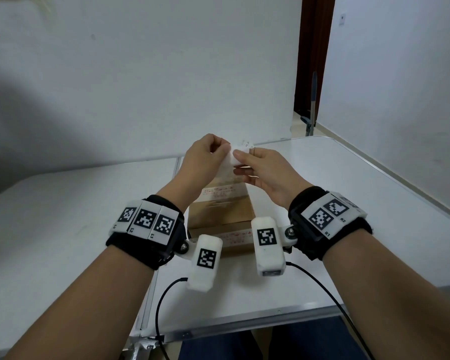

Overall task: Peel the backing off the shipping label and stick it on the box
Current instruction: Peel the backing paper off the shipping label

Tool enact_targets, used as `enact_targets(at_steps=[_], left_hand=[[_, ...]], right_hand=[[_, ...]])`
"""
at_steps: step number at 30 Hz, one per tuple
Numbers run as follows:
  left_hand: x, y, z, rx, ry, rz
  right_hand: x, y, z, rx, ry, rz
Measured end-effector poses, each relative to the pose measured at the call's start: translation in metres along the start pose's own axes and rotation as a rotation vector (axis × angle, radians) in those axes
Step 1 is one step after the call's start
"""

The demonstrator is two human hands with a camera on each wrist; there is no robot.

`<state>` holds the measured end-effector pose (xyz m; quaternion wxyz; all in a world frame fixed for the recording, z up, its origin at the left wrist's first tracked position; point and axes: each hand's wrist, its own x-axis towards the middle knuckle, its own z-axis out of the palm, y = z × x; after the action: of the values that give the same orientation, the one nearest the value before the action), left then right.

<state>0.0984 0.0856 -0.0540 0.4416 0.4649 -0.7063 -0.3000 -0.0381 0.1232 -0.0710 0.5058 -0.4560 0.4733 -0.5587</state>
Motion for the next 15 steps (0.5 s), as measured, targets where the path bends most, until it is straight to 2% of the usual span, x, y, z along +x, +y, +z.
enact_targets(at_steps=[5,15], left_hand=[[0.006,0.001,0.004,0.056,0.033,-0.033],[0.025,-0.004,-0.005,0.138,0.110,-0.125]], right_hand=[[0.003,0.000,-0.001,-0.006,0.011,-0.014],[0.001,-0.002,-0.005,-0.058,-0.085,0.044]])
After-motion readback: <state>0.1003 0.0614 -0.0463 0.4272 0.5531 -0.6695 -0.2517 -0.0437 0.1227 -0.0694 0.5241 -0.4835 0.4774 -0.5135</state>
